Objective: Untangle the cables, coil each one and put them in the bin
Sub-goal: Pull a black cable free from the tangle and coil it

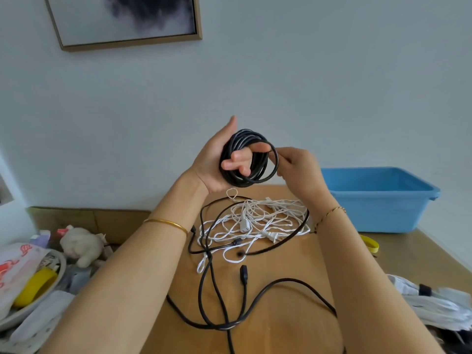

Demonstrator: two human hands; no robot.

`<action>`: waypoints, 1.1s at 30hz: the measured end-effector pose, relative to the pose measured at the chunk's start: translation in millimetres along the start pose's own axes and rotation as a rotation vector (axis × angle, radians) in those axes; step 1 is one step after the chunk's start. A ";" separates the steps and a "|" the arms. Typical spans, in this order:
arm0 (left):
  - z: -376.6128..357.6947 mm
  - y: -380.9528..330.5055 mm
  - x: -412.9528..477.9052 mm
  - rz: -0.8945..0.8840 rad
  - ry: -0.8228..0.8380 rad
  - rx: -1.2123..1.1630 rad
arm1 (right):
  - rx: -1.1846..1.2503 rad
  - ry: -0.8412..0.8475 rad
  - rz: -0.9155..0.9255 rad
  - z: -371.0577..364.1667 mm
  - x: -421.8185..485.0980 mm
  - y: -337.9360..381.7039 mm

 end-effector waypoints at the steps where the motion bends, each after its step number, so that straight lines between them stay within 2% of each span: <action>1: -2.3 -0.3 2.0 -0.026 -0.056 -0.053 | 0.000 0.023 -0.041 -1.1 -0.4 -2.6; 5: -9.0 -2.9 10.1 -0.144 -0.260 -0.216 | 0.105 0.132 -0.186 -6.8 -5.9 -7.9; 8: -12.9 1.8 19.3 -0.213 -0.403 -0.179 | 0.177 0.177 -0.267 -14.2 -8.8 -8.6; 10: -11.2 2.6 26.5 -0.294 -0.526 -0.112 | 0.108 0.254 -0.321 -19.2 -13.3 -15.2; 13: 3.2 -4.2 29.8 -0.405 -0.736 0.112 | -0.052 0.386 -0.331 -22.3 -26.6 -26.3; 16: 14.6 -4.3 24.7 -0.387 -0.871 0.561 | -0.181 0.514 -0.204 -21.7 -37.9 -23.2; 18: 17.1 6.1 21.8 -0.342 -0.809 0.829 | -0.219 0.610 -0.127 -20.6 -42.4 -13.0; 20: 19.7 19.4 20.0 -0.227 -0.697 1.051 | -0.257 0.628 -0.062 -15.0 -41.8 -2.3; 24: 21.7 39.4 13.9 0.073 -0.538 1.298 | -0.246 0.393 0.027 11.2 -27.7 0.7; 26: 18.6 48.8 7.6 0.244 -0.437 1.215 | -0.203 0.290 0.052 21.0 -23.0 -6.1; 29: 8.1 61.6 1.3 0.376 -0.241 0.815 | -0.130 0.158 0.048 21.3 -24.8 -19.8; 31: 0.6 66.4 -0.5 0.356 -0.151 0.564 | -0.006 0.070 -0.001 17.2 -29.9 -29.7; 33: -4.0 70.4 -1.4 0.289 -0.128 0.395 | 0.144 0.053 -0.055 11.4 -37.3 -37.6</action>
Point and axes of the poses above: each hand's wrist, its own x-axis towards the middle knuckle, its own z-axis out of the back of the hand, y = z × x, the point moved 2 cm from there along x, towards the middle knuckle, and after that the axes turned 1 degree about -z, right-handed, at the moved point
